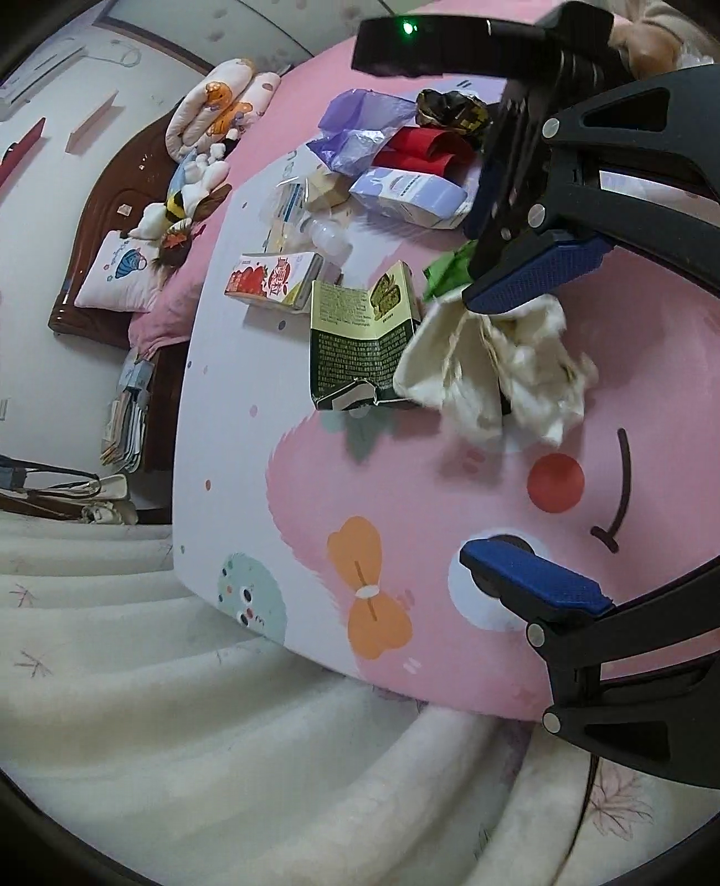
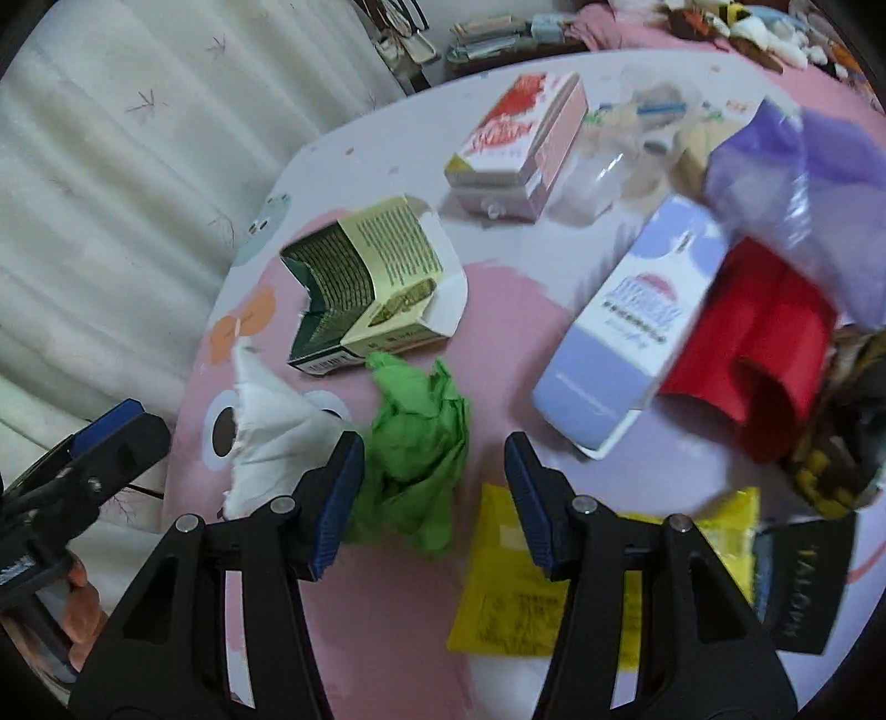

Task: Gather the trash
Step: 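Grasp the white tissue with the left tool while the right tool grasps the green paper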

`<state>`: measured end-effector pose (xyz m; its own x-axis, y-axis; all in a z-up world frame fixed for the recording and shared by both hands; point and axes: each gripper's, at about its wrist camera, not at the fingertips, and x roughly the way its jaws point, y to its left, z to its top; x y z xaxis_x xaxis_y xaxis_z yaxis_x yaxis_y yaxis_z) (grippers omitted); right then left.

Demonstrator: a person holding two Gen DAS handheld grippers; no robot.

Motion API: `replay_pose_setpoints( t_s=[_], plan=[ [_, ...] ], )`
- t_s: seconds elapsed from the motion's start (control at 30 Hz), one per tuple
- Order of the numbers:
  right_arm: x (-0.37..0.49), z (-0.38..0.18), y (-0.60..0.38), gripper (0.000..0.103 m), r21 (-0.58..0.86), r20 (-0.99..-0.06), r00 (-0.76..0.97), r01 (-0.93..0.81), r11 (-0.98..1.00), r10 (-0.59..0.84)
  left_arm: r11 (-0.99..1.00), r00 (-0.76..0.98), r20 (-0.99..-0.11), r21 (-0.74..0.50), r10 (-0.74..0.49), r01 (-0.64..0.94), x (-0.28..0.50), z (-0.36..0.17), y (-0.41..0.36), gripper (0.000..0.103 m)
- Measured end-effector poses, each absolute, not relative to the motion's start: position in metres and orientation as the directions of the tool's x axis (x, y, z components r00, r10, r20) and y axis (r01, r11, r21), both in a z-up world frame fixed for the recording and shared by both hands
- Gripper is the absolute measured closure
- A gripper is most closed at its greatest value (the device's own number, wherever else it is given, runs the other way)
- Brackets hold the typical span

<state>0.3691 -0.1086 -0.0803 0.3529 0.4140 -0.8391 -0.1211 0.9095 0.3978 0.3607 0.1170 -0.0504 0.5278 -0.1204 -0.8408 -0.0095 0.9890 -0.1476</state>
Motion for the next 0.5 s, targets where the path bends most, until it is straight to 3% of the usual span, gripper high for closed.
replay_pose_setpoints(
  t_s=[0.13,0.2,0.5],
  plan=[
    [0.37,-0.084,-0.102,0.06,0.394,-0.836,0.348,-0.157,0.906,0.424,0.985,0.516,-0.843,-0.172,-0.148,0.003,0.37,-0.057,0.111,0.018],
    [0.369,-0.083,-0.101,0.073,0.412,-0.827,0.339,-0.176,0.894,0.448,0.985,0.503,-0.85,-0.174,-0.156,0.01,0.375,-0.063,0.107,0.018],
    [0.363,-0.081,-0.12,0.075,0.42,-0.823,0.349,-0.159,0.893,0.449,0.961,0.449,-0.853,-0.269,-0.267,0.061,0.392,-0.076,0.087,0.018]
  ],
)
